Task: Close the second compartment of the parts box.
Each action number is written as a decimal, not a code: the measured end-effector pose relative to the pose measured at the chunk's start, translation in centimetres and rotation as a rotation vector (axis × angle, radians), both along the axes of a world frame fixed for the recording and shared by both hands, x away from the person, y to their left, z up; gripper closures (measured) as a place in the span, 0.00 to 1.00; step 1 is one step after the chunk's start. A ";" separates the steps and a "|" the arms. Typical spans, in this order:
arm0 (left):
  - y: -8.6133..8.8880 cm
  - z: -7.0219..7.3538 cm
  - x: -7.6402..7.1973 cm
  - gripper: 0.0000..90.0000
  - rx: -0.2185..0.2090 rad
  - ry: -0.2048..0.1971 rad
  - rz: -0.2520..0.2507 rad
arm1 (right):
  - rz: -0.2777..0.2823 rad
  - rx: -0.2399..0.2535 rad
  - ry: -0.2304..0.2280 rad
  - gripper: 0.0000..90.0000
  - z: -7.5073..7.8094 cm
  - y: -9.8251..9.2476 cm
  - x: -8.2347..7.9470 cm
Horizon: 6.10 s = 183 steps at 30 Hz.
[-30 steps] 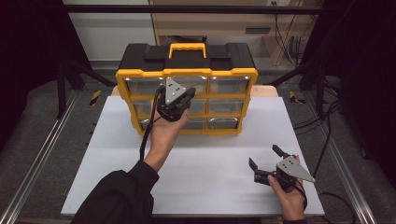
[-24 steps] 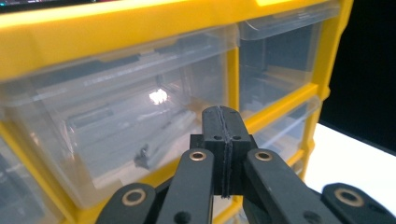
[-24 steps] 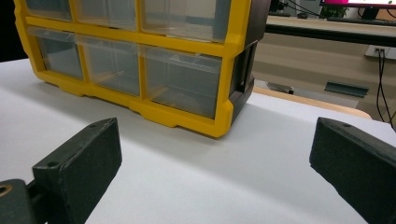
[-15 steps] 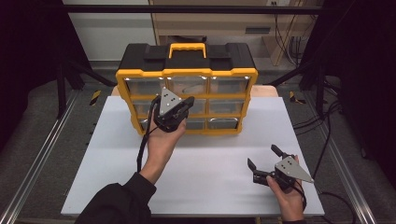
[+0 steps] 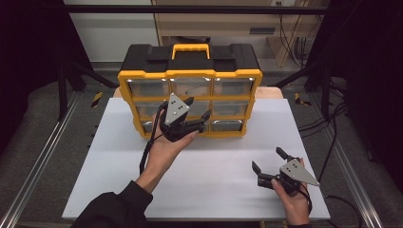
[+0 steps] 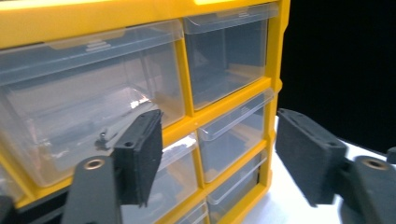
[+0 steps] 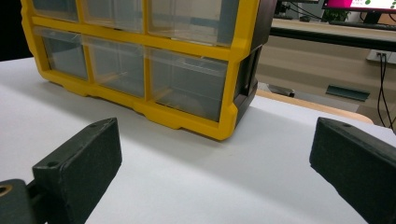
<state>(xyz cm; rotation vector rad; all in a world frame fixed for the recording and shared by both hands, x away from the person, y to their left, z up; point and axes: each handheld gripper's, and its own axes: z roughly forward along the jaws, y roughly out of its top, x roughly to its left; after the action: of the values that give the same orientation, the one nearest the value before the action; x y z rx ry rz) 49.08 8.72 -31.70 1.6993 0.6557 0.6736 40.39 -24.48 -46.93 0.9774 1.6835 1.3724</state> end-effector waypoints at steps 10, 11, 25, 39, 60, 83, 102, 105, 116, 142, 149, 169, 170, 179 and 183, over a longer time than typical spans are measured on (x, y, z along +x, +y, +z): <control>0.5 -0.2 -0.4 0.13 -0.004 0.020 -0.037 | -0.005 -0.001 0.007 0.03 -0.1 0.0 0.0; 0.7 -0.2 -0.4 0.11 -0.007 0.022 -0.037 | -0.005 -0.001 0.006 0.03 -0.1 0.0 0.0; 2.5 -0.2 -1.1 0.05 -0.043 0.011 -0.037 | -0.005 -0.007 0.005 0.02 -0.1 0.1 0.0; 5.3 -0.7 -2.1 0.04 -0.045 0.000 -0.024 | -0.003 -0.011 0.003 0.02 0.0 0.1 0.0; 10.4 -1.3 -3.4 0.03 -0.053 -0.016 0.041 | -0.002 -0.011 -0.002 0.02 0.1 0.1 -0.1; 13.0 -2.8 -4.7 0.03 -0.015 -0.036 0.072 | -0.003 -0.012 -0.003 0.02 0.1 0.1 -0.1; 14.2 -4.8 -5.0 0.03 -0.040 -0.014 0.077 | 0.000 -0.014 0.001 0.02 0.0 0.1 -0.1; 14.2 -5.3 -5.0 0.03 -0.036 -0.009 0.084 | -0.002 -0.012 0.001 0.02 0.0 0.1 -0.1; 15.1 -6.8 -5.4 0.03 -0.051 -0.003 0.100 | -0.002 -0.014 0.000 0.02 0.0 0.1 -0.1; 18.4 -8.6 -6.6 0.03 -0.072 -0.018 0.124 | -0.002 -0.017 0.001 0.02 0.0 0.1 -0.1; 18.8 -8.9 -6.9 0.03 -0.083 -0.029 0.128 | -0.002 -0.018 0.002 0.02 0.0 0.1 -0.1; 20.0 -10.6 -7.7 0.03 -0.098 -0.027 0.141 | -0.003 -0.018 0.002 0.03 0.0 0.1 -0.1; 20.0 -10.7 -7.8 0.03 -0.098 -0.025 0.142 | -0.002 -0.018 0.003 0.03 0.0 0.1 -0.1; 20.4 -11.4 -8.0 0.03 -0.095 -0.021 0.143 | -0.002 -0.018 0.001 0.02 0.0 0.2 -0.1; 20.5 -11.8 -8.1 0.03 -0.097 -0.017 0.143 | -0.003 -0.019 0.002 0.02 0.0 0.1 -0.1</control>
<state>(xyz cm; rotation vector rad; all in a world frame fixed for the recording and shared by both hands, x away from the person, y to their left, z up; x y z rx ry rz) 41.00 29.24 -43.46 1.5661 0.7912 0.7442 40.27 -24.33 -46.93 0.9705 1.6925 1.3516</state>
